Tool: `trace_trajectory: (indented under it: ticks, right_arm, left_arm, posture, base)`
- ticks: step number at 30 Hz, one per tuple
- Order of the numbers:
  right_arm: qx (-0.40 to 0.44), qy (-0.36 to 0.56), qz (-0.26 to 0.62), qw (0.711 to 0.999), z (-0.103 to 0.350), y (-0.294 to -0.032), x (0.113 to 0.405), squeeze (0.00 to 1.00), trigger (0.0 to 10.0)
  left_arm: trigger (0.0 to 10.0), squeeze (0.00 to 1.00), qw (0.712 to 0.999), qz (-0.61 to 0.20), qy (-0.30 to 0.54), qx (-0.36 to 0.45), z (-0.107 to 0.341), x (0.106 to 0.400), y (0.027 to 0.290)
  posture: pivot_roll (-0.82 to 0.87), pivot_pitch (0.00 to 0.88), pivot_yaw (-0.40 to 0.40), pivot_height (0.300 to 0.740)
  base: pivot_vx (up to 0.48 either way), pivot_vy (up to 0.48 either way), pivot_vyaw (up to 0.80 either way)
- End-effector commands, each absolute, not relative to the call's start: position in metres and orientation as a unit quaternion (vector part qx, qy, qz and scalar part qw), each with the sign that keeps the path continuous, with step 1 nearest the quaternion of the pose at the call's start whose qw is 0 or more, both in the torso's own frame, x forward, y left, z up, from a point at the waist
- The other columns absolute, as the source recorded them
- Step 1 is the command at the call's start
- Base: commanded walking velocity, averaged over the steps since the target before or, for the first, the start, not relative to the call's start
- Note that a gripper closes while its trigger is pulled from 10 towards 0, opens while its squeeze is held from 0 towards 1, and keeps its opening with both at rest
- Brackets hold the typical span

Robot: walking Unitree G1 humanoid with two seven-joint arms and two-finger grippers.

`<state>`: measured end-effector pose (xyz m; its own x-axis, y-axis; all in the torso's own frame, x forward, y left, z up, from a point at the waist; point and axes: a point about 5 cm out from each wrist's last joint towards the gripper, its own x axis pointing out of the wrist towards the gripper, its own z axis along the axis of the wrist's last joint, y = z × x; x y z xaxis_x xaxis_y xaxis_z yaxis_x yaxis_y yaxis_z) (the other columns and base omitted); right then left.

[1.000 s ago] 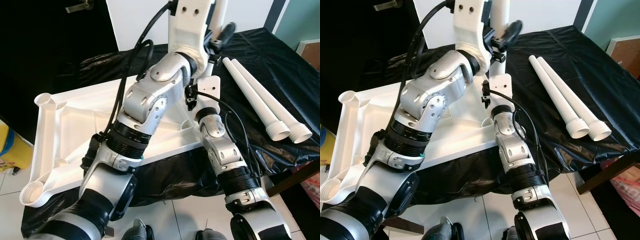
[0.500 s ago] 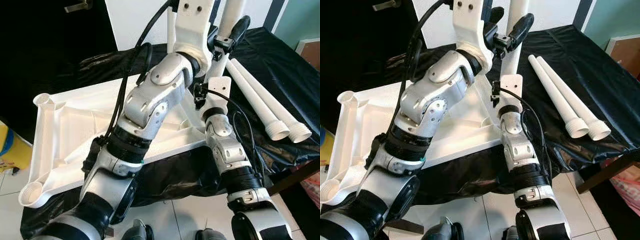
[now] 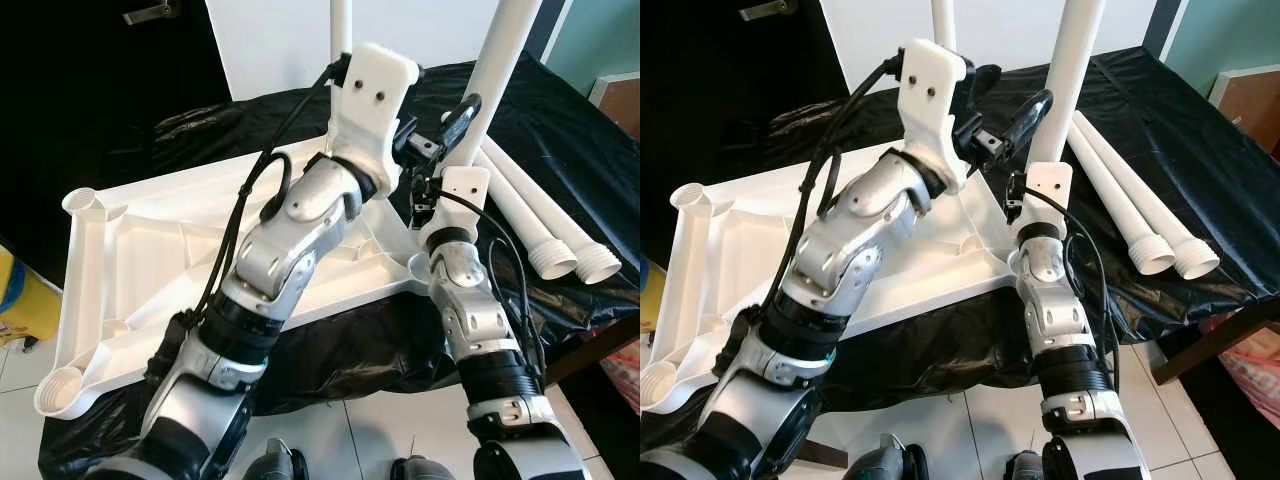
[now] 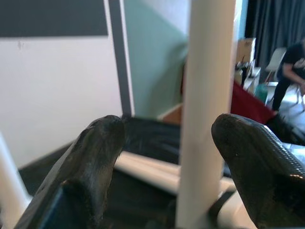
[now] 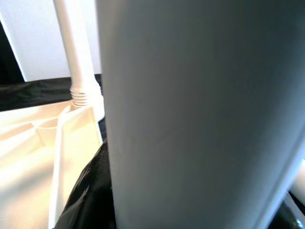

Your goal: Building children table

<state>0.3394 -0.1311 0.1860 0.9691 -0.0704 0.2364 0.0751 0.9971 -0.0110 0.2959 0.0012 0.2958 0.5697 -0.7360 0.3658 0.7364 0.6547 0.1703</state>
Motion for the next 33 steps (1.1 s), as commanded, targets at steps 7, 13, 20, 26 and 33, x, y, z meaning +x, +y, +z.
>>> trace_trajectory:
  ticks: [7,13,20,26,33]
  right_arm:
    - [-0.018,-0.138,-0.025,0.990,0.187,-0.135,0.333,0.00,10.0]
    - [-0.020,-0.138,-0.012,0.990,0.183,-0.141,0.326,0.00,10.0]
    - [-0.013,-0.147,0.016,0.989,0.179,-0.145,0.317,0.00,10.0]
    - [-0.009,-0.150,0.031,0.988,0.177,-0.144,0.313,0.00,10.0]
    - [-0.010,-0.145,0.040,0.989,0.174,-0.145,0.311,0.00,10.0]
  left_arm:
    - [10.0,0.00,0.888,-0.411,-0.204,0.026,0.278,0.296,0.009]
    - [10.0,0.00,0.895,-0.402,-0.189,0.039,0.260,0.296,0.022]
    - [10.0,0.00,0.891,-0.421,-0.162,0.048,0.238,0.288,0.030]
    - [10.0,0.00,0.883,-0.444,-0.145,0.050,0.226,0.279,0.030]
    - [10.0,0.00,0.871,-0.473,-0.123,0.045,0.218,0.272,0.029]
  posture:
    - [-0.08,0.086,0.069,0.740]
    - [-0.08,0.087,0.066,0.740]
    - [-0.07,0.091,0.067,0.740]
    - [-0.07,0.093,0.070,0.740]
    - [-0.07,0.103,0.070,0.740]
  base:
    - [0.000,0.000,0.00]
    - [0.000,0.000,0.00]
    - [0.000,0.000,0.00]
    - [0.000,0.000,0.00]
    - [0.000,0.000,0.00]
